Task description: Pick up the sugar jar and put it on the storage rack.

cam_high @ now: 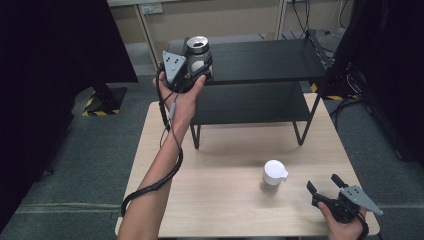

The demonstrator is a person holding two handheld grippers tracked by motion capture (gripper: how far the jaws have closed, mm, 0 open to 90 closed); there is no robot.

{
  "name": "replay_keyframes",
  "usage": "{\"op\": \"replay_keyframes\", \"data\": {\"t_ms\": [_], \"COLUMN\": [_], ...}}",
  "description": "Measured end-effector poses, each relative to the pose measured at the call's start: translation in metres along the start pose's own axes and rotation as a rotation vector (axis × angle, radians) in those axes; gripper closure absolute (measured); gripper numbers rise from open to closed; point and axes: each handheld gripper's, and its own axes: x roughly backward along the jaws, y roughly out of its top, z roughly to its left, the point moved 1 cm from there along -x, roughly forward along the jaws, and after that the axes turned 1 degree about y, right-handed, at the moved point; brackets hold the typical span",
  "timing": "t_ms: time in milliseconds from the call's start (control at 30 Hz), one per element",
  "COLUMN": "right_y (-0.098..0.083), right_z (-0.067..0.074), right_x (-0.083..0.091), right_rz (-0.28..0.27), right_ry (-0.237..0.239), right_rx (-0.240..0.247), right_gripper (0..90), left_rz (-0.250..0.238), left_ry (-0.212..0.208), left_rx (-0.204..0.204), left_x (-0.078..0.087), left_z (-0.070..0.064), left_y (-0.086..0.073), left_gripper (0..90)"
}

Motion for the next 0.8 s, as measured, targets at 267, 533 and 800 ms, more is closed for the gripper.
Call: {"op": "replay_keyframes", "data": {"t_ms": [267,533,800], "right_y": [0.0,0.001,0.001], "right_z": [0.0,-0.001,0.0], "right_x": [0.0,0.0,0.0], "right_rz": [0.002,0.005,0.004], "right_ry": [0.001,0.002,0.001], "right_rx": [-0.002,-0.001,-0.002], "right_gripper": [6.7,6.7,6.7], "left_rz": [-0.002,-0.035,-0.047], "left_ry": [0.034,0.031,0.001], "left_rx": [-0.034,-0.032,-0.062], "left_x": [0.017,0.048,0.067], "left_z": [-0.009,-0.009,-0.012], "left_y": [0.005,-0.004,-0.018], "left_gripper": [9.8,9.7,9.7]}}
